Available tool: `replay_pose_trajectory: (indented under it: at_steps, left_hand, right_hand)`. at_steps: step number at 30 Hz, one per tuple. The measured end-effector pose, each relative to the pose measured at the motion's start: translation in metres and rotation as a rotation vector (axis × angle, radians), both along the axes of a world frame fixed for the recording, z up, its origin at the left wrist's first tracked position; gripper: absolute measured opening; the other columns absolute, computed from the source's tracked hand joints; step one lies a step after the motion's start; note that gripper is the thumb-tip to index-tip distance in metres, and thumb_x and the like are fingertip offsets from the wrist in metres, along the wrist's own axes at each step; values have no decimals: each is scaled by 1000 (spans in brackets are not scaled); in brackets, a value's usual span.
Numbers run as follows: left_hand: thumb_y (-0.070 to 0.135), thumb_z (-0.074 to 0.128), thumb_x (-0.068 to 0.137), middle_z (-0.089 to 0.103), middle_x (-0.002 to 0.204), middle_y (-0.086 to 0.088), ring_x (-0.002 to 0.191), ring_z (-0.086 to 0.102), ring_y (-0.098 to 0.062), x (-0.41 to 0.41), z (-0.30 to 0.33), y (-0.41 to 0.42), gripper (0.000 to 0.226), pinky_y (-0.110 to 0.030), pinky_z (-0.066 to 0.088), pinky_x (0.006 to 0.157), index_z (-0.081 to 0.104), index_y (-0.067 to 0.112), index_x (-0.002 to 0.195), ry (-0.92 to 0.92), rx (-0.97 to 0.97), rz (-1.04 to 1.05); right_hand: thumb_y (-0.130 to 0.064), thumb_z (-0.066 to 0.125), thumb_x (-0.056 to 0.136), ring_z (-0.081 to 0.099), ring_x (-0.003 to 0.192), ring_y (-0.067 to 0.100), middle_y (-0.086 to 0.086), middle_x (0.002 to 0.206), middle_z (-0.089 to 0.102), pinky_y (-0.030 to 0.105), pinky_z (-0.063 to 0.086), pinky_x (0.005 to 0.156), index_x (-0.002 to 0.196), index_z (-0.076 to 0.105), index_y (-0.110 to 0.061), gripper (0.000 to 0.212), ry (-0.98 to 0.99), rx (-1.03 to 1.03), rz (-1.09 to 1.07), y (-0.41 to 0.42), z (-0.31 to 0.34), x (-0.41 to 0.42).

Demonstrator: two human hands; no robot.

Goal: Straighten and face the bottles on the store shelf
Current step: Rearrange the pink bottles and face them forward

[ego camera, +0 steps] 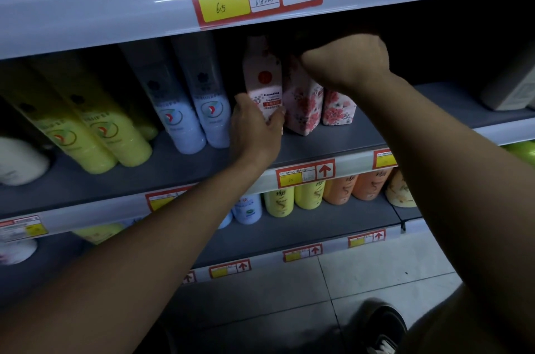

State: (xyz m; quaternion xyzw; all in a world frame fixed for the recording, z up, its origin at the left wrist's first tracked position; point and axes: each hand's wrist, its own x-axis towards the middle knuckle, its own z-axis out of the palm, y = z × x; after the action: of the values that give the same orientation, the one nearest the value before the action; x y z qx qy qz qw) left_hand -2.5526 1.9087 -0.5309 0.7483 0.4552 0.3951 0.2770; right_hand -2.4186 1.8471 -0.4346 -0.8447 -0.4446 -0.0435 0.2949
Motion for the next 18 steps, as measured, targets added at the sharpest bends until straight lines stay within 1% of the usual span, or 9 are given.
replay_pose_trajectory:
  at_steps: [2, 4, 7, 9, 11, 14, 16, 18]
  left_hand:
    - [38, 70, 88, 68, 111, -10, 99, 67, -27, 0, 0, 0, 42, -44, 57, 80, 42, 11, 106, 3, 1, -8]
    - [38, 70, 89, 68, 111, -9, 98, 67, -27, 0, 0, 1, 43, -43, 57, 79, 42, 10, 106, 7, -1, -17]
    - [38, 71, 89, 67, 111, -10, 98, 67, -27, 0, 0, 1, 46, -44, 57, 79, 44, 7, 109, 14, 1, -14]
    - [39, 71, 88, 67, 112, -10, 98, 67, -27, -1, 0, 2, 47, -44, 57, 80, 44, 7, 110, 18, 2, -13]
    - [40, 72, 88, 67, 110, -10, 97, 67, -27, -2, 0, 2, 47, -43, 57, 79, 45, 7, 108, 13, -1, -11]
    - [39, 72, 87, 67, 108, -8, 94, 66, -24, -3, 1, 2, 46, -37, 55, 74, 45, 8, 107, 7, -1, -15]
    - [39, 73, 88, 67, 107, -6, 89, 63, -20, -4, 1, 1, 44, -30, 48, 68, 44, 10, 105, 18, -6, -19]
    - [38, 73, 88, 67, 106, -5, 87, 61, -17, -4, 2, 2, 43, -27, 43, 67, 41, 13, 102, 29, -14, -17]
  right_hand:
    - [-39, 48, 85, 48, 60, 21, -2, 64, 50, 25, 31, 52, 64, 47, -16, 31, -12, -23, 23, 1, 1, 1]
    - [-34, 51, 89, 50, 60, 22, 1, 67, 55, 24, 31, 50, 65, 49, -17, 30, -6, 21, 37, 2, -1, 1]
    - [-36, 47, 84, 51, 58, 24, 3, 67, 56, 23, 28, 47, 65, 50, -19, 26, -48, 79, 36, 5, -7, -2]
    - [-39, 41, 79, 53, 59, 26, 4, 69, 58, 22, 27, 46, 73, 59, -17, 29, -85, 104, 27, 7, -10, -4]
    - [-42, 42, 76, 57, 60, 26, 7, 73, 64, 22, 30, 45, 84, 67, -14, 39, -73, 134, 13, 7, -10, -3]
    - [-45, 51, 77, 60, 60, 21, 3, 73, 66, 22, 36, 46, 85, 70, -15, 36, -75, 83, 44, 5, -9, -2]
    - [-43, 54, 81, 62, 62, 24, 6, 75, 68, 24, 40, 46, 87, 72, -14, 34, -81, 71, 48, 3, -8, -1]
    - [-41, 56, 86, 64, 65, 28, 10, 79, 70, 31, 49, 49, 91, 72, -13, 33, -109, 104, 35, 4, -9, -2]
